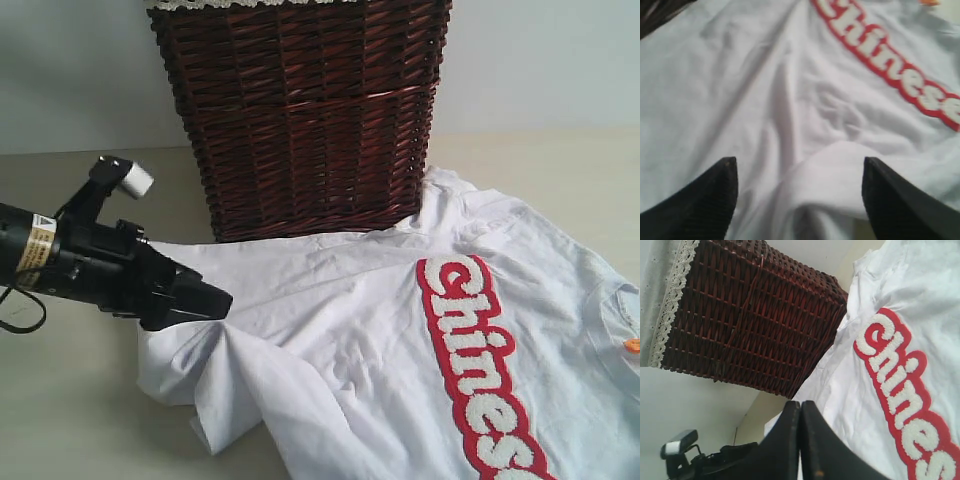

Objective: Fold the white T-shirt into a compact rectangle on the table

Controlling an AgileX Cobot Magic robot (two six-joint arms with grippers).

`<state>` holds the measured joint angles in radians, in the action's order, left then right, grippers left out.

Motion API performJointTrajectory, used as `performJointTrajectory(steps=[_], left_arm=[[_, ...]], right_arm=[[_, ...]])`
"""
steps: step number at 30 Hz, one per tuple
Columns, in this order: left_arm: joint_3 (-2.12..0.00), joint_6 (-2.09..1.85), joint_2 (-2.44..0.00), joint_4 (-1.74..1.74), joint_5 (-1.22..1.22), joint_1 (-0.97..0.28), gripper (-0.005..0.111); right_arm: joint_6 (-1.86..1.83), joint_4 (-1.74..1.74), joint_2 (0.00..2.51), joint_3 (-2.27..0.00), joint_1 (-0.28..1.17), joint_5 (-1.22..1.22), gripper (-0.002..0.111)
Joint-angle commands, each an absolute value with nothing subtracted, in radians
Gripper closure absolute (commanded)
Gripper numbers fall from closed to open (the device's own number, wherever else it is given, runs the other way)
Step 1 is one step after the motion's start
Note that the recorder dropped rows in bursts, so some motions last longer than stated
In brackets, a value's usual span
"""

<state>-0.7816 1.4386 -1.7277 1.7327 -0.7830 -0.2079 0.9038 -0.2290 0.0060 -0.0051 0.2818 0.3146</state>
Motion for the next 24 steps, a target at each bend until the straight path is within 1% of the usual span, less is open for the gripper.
performJointTrajectory(steps=[1, 3, 5, 6, 7, 10, 11, 18, 24], left_arm=[[-0.718, 1.314, -1.649, 1.744, -0.930, -0.207, 0.039], [-0.666, 1.362, -1.633, 1.744, -0.933, -0.207, 0.040], [-0.627, 1.364, -1.621, 1.744, -1.001, -0.207, 0.048], [-0.602, 1.344, -1.619, 1.744, -1.007, -0.207, 0.055], [-0.587, 1.328, -1.619, 1.744, -0.991, -0.207, 0.056], [-0.535, 1.251, -1.619, 1.744, -0.677, -0.209, 0.051], [-0.529, 1.219, -1.619, 1.744, -0.633, -0.209, 0.050], [-0.442, 1.211, -1.640, 1.744, -0.779, -0.209, 0.050], [-0.425, 1.206, -1.688, 1.744, -0.780, -0.209, 0.050]], right_arm=[[0.900, -0.229, 0.000, 0.000, 0.282, 0.303, 0.108], [0.900, -0.229, 0.000, 0.000, 0.282, 0.303, 0.108], [0.900, -0.229, 0.000, 0.000, 0.282, 0.303, 0.108], [0.900, -0.229, 0.000, 0.000, 0.282, 0.303, 0.108], [0.900, -0.229, 0.000, 0.000, 0.282, 0.303, 0.108], [0.900, -0.229, 0.000, 0.000, 0.282, 0.303, 0.108], [0.900, -0.229, 0.000, 0.000, 0.282, 0.303, 0.108], [0.900, -0.229, 0.000, 0.000, 0.282, 0.303, 0.108], [0.900, -0.229, 0.000, 0.000, 0.282, 0.303, 0.108]])
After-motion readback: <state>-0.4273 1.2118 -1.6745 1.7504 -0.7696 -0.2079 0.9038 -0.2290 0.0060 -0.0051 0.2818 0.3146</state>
